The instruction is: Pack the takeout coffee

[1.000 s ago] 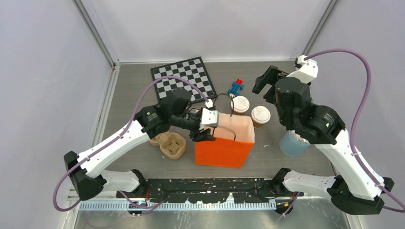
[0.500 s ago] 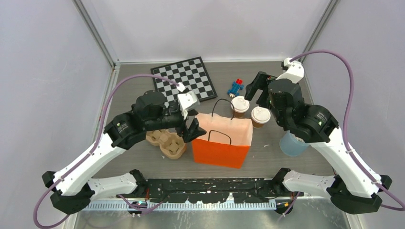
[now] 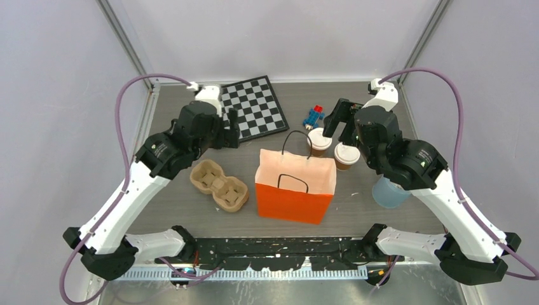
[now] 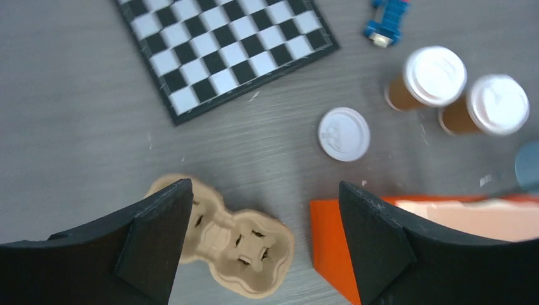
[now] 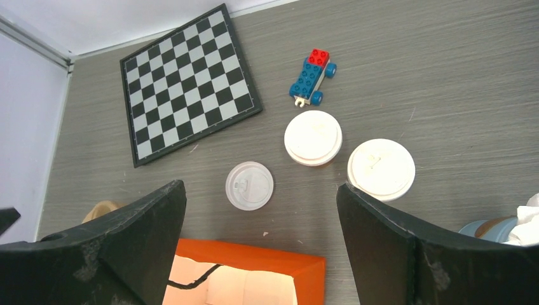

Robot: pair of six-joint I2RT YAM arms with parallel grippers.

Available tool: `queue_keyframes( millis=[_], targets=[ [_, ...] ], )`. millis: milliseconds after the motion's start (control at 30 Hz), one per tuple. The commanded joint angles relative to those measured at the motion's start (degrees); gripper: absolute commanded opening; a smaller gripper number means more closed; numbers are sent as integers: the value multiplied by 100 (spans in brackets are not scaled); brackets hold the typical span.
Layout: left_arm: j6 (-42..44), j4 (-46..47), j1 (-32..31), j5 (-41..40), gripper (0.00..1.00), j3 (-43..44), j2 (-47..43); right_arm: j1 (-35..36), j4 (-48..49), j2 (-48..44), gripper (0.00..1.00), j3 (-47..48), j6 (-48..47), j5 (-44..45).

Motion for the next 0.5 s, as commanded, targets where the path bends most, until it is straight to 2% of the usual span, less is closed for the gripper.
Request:
queue_keyframes(
  millis=[0,100,167,267,467],
  targets=[
    [-1967,-809,685,-491,86,-170,-131,-26,253,-67,92,-61,-82,-30],
    [-2961,-880,1092,-132,81,-678,-242,-25,209,-88,92,-119,-150,-84],
    [-4113,-1077,1196,-189,76,-990,-258,-26,122,-81,92,-93,-217,-132],
    [-5070,-1395,1424,48,67,-1294,-107,-26,70,-167,92,-169,-248,-150],
    [-5612,-2081,1538,-37,61,-1067,502,-28,203,-243,92,-295,-256,-283]
  ],
)
